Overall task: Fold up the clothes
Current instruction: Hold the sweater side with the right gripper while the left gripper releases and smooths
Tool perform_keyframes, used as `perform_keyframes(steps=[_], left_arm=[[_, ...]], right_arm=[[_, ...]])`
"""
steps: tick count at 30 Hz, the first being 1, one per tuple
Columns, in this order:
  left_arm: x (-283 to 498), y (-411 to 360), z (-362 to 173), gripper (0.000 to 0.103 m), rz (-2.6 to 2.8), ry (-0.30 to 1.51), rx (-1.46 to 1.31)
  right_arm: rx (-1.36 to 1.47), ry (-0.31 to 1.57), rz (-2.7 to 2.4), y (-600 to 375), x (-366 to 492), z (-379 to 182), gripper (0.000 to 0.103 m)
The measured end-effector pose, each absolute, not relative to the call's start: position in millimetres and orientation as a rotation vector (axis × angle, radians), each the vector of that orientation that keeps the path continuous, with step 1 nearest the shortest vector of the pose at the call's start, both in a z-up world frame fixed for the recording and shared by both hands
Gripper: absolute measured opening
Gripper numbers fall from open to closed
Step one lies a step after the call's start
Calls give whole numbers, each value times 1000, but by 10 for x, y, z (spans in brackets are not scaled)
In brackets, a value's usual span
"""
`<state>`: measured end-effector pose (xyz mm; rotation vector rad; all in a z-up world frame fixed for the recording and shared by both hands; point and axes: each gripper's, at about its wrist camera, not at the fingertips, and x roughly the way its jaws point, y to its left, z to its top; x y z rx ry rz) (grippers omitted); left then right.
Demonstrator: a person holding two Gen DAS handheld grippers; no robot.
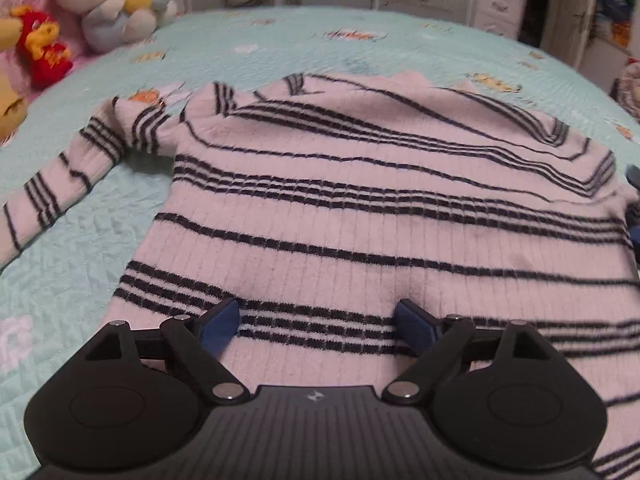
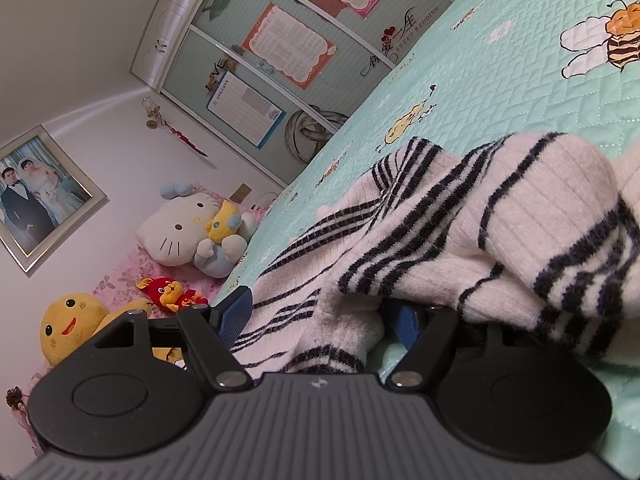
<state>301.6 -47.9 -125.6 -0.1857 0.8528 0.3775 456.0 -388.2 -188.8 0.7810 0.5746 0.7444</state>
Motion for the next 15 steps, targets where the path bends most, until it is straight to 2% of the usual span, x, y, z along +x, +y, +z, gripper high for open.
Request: perform_keyframes(steps=[1,3,6,9,11,12,15], left_arm=[[2985,-505,-1177,71,359,843,-237],[2924,-558,-1020,61,320,823,-339],[2815,-919,-940,63,194,826,-350],[2791,-1425,-1237,68,90,933,-151],[2742,-1437,-1274,71,107,890,-93],[2748,-1345,-1249,70,144,890,-135],[2759,-1343,-1106,58,181,880,-147]], right_arm=[[780,576,745,-3882,4561,-1886,73],[783,578,746,-3888,4561,-1884,73],[786,581,747,-3896,4559,-1890,73],[779,586,748,-3889,4555,-1883,73],[783,589,755,-3903,4559,-1886,73],[791,590,758,-3916,4563,-1890,73],[810,593,764,-3935,4575,-1900,73]])
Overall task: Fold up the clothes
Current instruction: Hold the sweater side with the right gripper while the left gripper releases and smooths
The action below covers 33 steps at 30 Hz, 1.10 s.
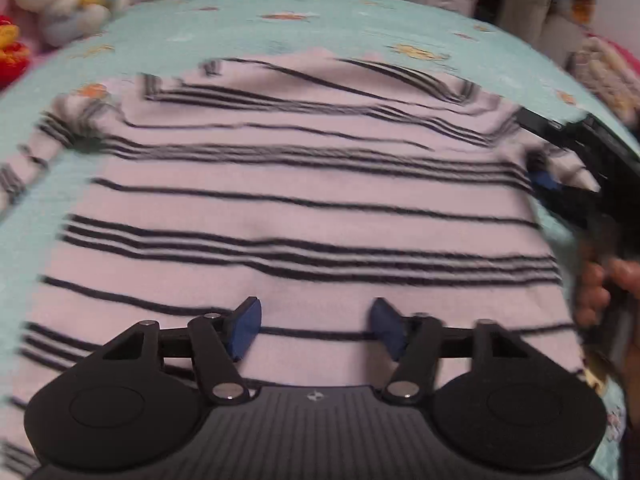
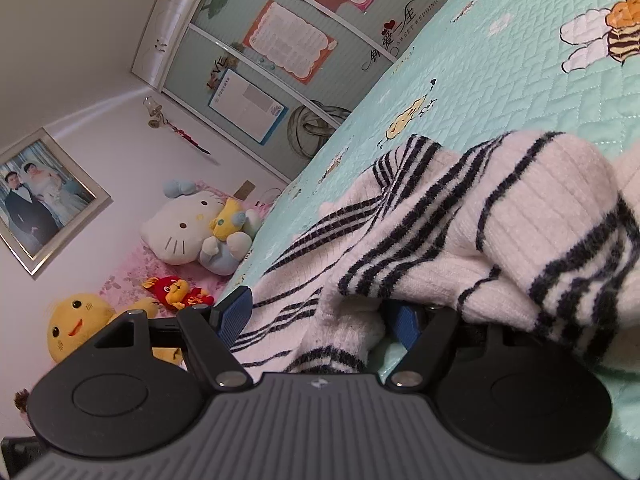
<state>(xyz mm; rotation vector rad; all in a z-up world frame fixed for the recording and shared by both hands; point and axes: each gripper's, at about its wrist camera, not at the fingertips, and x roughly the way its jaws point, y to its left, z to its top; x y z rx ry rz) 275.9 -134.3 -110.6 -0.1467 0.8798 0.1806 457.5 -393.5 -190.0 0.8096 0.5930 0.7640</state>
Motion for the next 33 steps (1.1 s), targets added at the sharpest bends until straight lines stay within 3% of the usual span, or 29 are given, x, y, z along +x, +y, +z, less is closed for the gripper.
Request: perform_keyframes(steps=[6,7,9,14,19,23,24,26,29,30,31,32,33], left_arm=[[2827,-1903,-1103,60,-3,904,-192],[2847,-2030,-1213,65,-34,941,-195],[2780,-2258,-1253,66,10,898,-27],[2718,-2000,-1130,62,84,941,-76],[2354,-2100,-1024,63,-13,952,-60],[2071,-2410,-1105,63,-52,965,36],[2045,-2453,-1097,63,-66,956,41],[2036,-2494,-1098,63,-112,959,-2],[2052,-2598,-1170,68,-203,981,-47],[2022,-2616,-1200,68,-206,982,-51],[1993,-2632,-1226,69,-211,982,-55],[1971,-2626,-1224,69,-227,987,-60],[1949,-2620,-1221,69,-243,991,-65]], right_arm=[[814,611,772,-3954,4607,-1892,68],[819,619,765,-3969,4618,-1895,63],[844,639,756,-4014,4645,-1918,56],[890,672,721,-4131,4710,-1960,32],[823,657,641,-4200,4700,-1915,18],[872,661,651,-4219,4709,-1925,22],[894,666,665,-4216,4710,-1924,26],[868,677,701,-4126,4700,-1902,56],[787,692,749,-3953,4678,-1863,58],[756,696,741,-3914,4671,-1859,55],[725,700,734,-3875,4664,-1854,39],[693,704,726,-3835,4657,-1850,10],[680,703,703,-3835,4657,-1854,10]])
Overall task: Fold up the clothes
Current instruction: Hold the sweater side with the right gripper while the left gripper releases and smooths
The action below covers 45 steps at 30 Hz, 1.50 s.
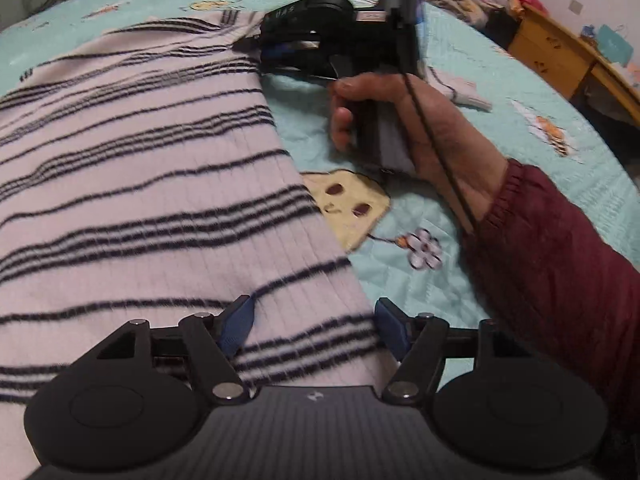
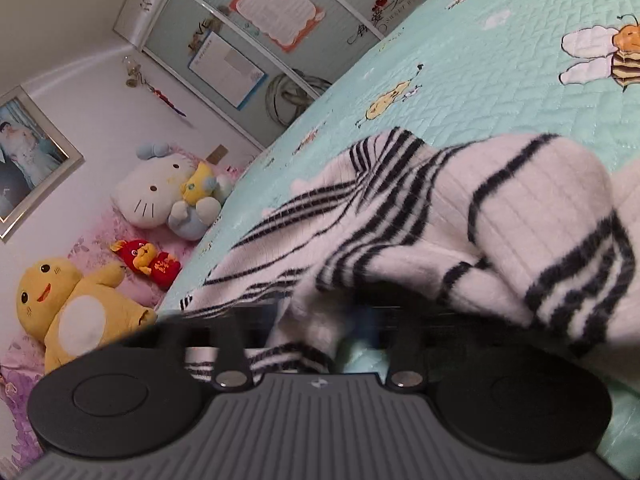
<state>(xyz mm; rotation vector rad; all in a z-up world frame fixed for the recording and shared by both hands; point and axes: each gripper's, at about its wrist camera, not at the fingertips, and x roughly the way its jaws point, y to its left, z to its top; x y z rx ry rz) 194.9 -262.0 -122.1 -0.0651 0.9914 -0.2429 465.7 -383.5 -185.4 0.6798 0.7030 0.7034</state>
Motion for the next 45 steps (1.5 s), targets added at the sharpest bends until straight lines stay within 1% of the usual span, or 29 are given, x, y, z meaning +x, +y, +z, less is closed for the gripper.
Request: perform_keyframes(steps=[3,4,6,10,12,15,16,20,23,24,25,27,28,30,32,35,38,39,41,42,44,45], left_arm=[[1864,-2571,-1211,68,-265,1001,-60],[1831,-2546,-1214,68,-265,998,-61],[1798,-2546,-1226,69,-262,989,-60],[1769,-2603,-1219,75,-289,995,-41],[1800,-2585,-1188,75,-312,998,-63],[1913,-2434,-1096,63,-347,964,-195],[1967,-2392,-1051,62,-353,941,-233],[2261,-2208,-856,62,-209,786,-152],[2613,-1840,-857,61,-73,719,-252],[2733,-1733,-928,56,-39,724,-295],[2851,-1634,-1003,45,-9,732,-339],[2979,-1717,-1255,35,-74,851,-394],[2888,-1901,-1252,40,-96,836,-299],[2712,-2233,-1233,42,-147,831,-128],[2570,-2305,-1224,47,-177,844,-148],[2526,-2251,-1084,47,-145,813,-138],[2729,-2029,-925,46,-98,737,-245],[2857,-1968,-931,47,-71,715,-275],[3181,-1877,-1119,46,-68,776,-362],[3215,-1951,-1202,45,-97,790,-378],[3276,-2111,-1360,50,-151,813,-400],[3235,-2312,-1348,56,-155,800,-305]], right_arm=[[674,623,583,-4057,4651,-1852,10],[666,603,560,-4108,4655,-1847,7],[657,616,551,-4119,4685,-1872,7],[660,633,565,-4135,4690,-1900,7],[697,642,580,-4178,4704,-1923,7],[798,656,617,-4259,4728,-1986,7],[829,659,628,-4280,4737,-2005,7],[858,666,646,-4313,4753,-2021,7],[854,671,649,-4324,4755,-2014,7],[848,673,647,-4316,4757,-2010,7],[841,675,644,-4307,4758,-2006,7],[831,678,641,-4280,4771,-1996,7],[826,680,641,-4274,4773,-1997,7],[826,682,642,-4267,4778,-1994,7],[822,684,642,-4266,4773,-1993,7],[813,683,640,-4248,4768,-1985,8],[815,682,640,-4238,4773,-1982,8],[816,682,640,-4229,4778,-1978,8],[819,682,640,-4213,4789,-1972,8],[820,682,641,-4211,4792,-1971,8],[827,684,644,-4223,4800,-1976,8],[836,686,647,-4227,4809,-1980,8]])
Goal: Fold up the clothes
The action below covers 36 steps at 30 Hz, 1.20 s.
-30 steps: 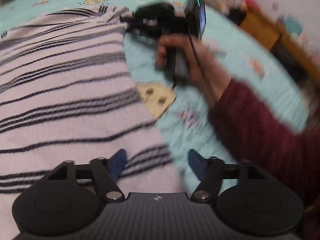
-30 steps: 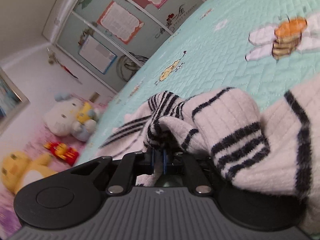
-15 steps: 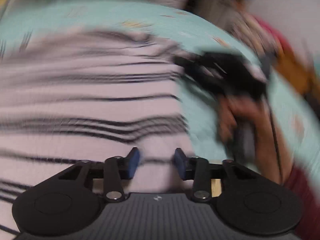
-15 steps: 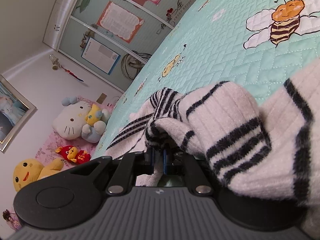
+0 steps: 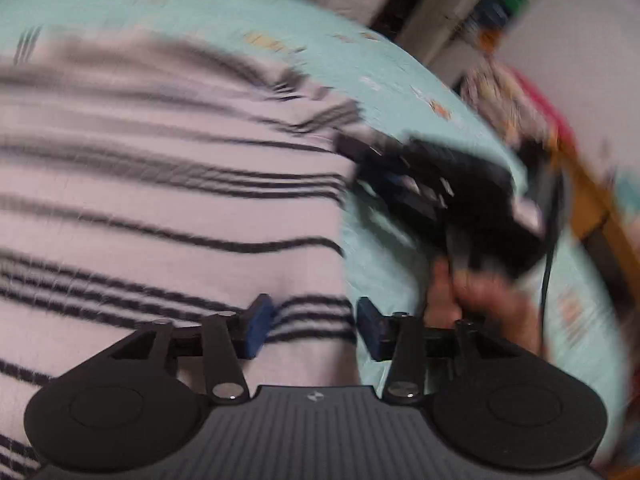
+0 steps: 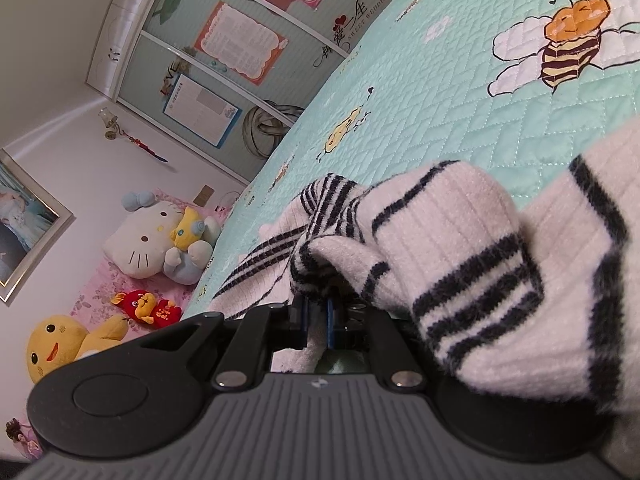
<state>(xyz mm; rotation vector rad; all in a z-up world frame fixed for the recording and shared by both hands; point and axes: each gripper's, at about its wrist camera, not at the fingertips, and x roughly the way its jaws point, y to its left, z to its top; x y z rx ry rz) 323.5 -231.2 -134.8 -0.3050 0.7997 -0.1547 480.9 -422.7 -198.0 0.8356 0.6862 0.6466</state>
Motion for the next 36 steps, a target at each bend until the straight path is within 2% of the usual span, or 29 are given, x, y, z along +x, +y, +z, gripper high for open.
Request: perform_keyframes(steps=[3,5,7,11,14,18,21,27,29,31,36], left_arm=[[3098,-2686,-1360,64,-243,792,-197],[3031,-2698,-1364,64,-222,779,-164],[2947,-2536,-1296,63,-204,772,-252],[2624,-2288,-1117,63,-195,745,-322],[2312,-2125,-1106,65,-146,731,-334],[1966,-1849,-1227,64,-116,742,-485],[1744,-1666,-1221,63,-99,720,-525],[1531,-1171,-1142,65,22,671,-581],[1468,-956,-1209,65,58,686,-596],[1389,-794,-1303,63,78,716,-628],[1200,-629,-1303,62,13,669,-712]], right_arm=[[858,691,661,-4258,4828,-2001,10],[845,694,666,-4276,4820,-2017,11],[823,698,667,-4263,4804,-1997,12],[729,706,655,-4254,4621,-1897,27],[624,699,606,-4317,4332,-1799,30],[493,642,562,-4397,3691,-1604,28],[341,588,657,-4142,3162,-1357,22],[81,707,899,-3173,2767,-1340,21],[95,732,832,-3288,2772,-1399,16],[149,754,756,-3499,2792,-1446,0],[219,768,636,-3797,2744,-1411,1]])
